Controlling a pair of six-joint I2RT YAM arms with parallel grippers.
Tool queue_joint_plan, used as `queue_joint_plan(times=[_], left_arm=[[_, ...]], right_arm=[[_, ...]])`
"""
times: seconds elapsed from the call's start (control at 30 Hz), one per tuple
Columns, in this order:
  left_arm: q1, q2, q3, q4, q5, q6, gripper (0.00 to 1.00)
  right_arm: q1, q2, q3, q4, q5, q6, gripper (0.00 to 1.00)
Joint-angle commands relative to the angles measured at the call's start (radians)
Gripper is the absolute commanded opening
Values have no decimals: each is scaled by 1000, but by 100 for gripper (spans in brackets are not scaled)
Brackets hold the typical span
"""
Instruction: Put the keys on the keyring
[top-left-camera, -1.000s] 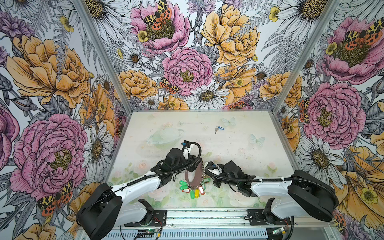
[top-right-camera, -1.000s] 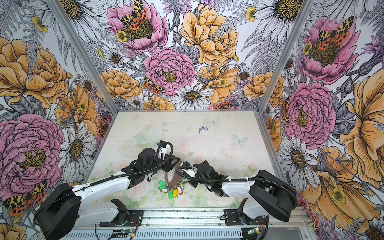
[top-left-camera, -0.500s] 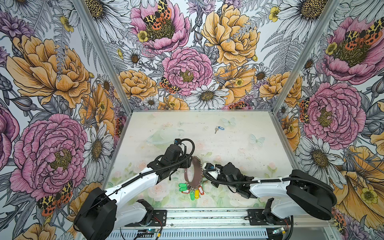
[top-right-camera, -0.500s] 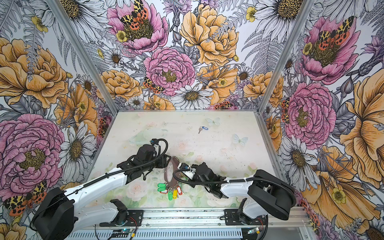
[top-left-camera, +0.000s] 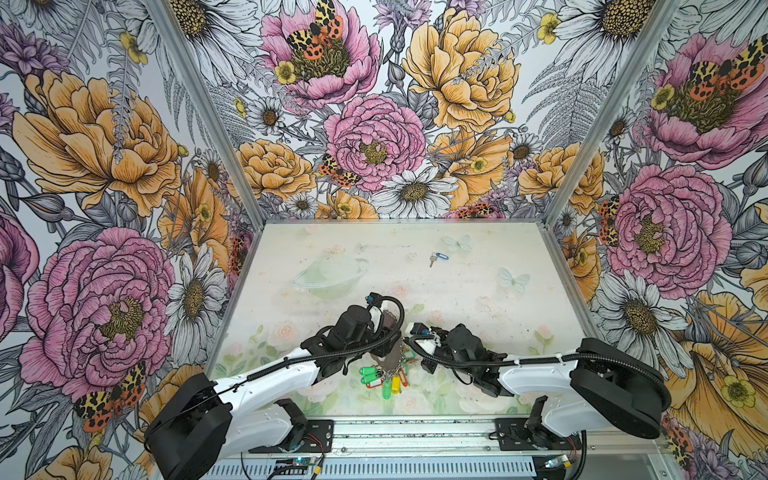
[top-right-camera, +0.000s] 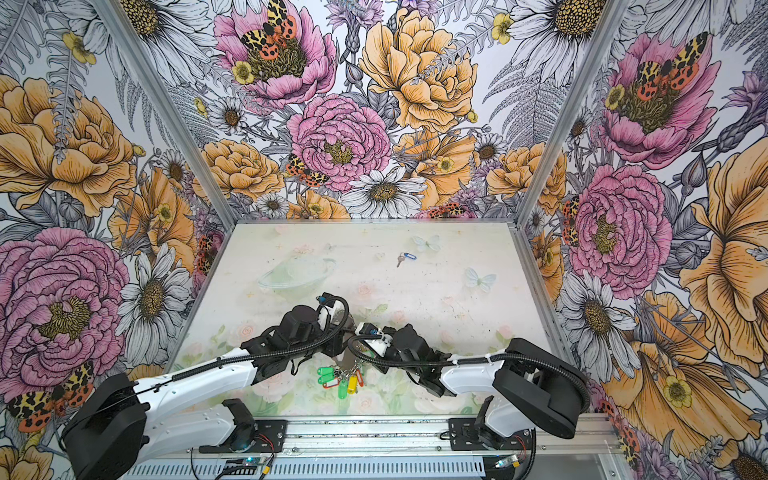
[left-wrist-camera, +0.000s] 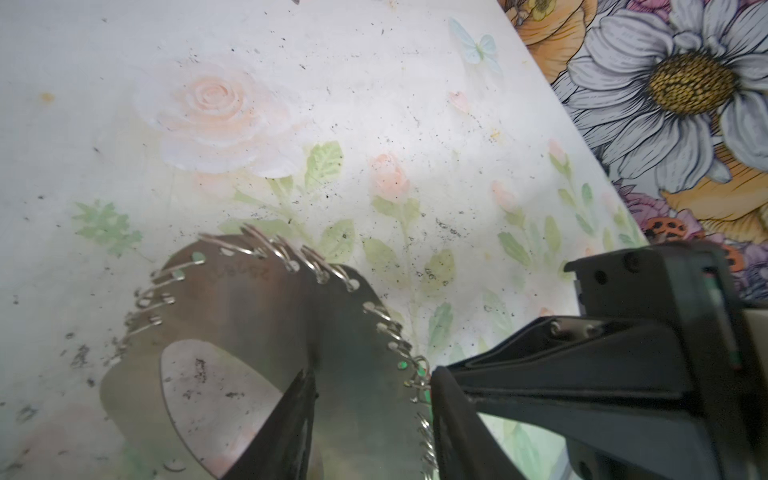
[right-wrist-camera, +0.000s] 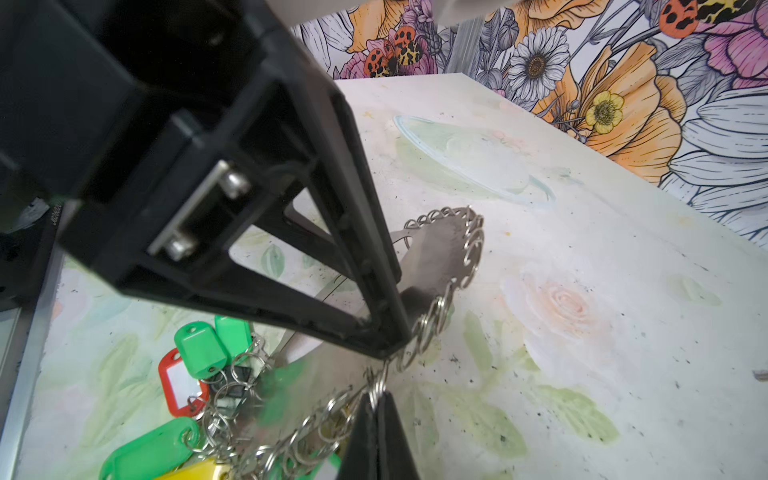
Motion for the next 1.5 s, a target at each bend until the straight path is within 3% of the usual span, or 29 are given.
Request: queue_joint_plan(times=[0.0, 0.23, 0.5, 0.73, 0.9, 1.1, 1.47], left_arm=[[8, -27, -71, 185, 90, 90, 37], [10, -11, -245, 604, 173, 326, 30], [19, 106, -182, 649, 294, 493, 22], [15, 124, -165, 610, 333, 577, 19], [13, 106, -125, 442, 319, 667, 20], [18, 109, -100, 360, 344, 769, 28], [47, 153, -67, 325, 372, 830, 28]], right_arm=[[-22, -16, 17, 7, -71, 12, 0], [-116, -81, 34, -114, -212, 39, 0], [-125, -106, 50, -181, -277, 12, 0], [-131, -138, 50, -205, -277, -4, 0], [-144, -147, 55, -222, -289, -17, 0], [-147, -153, 52, -225, -305, -26, 0], [-147, -159, 50, -225, -333, -42, 0]])
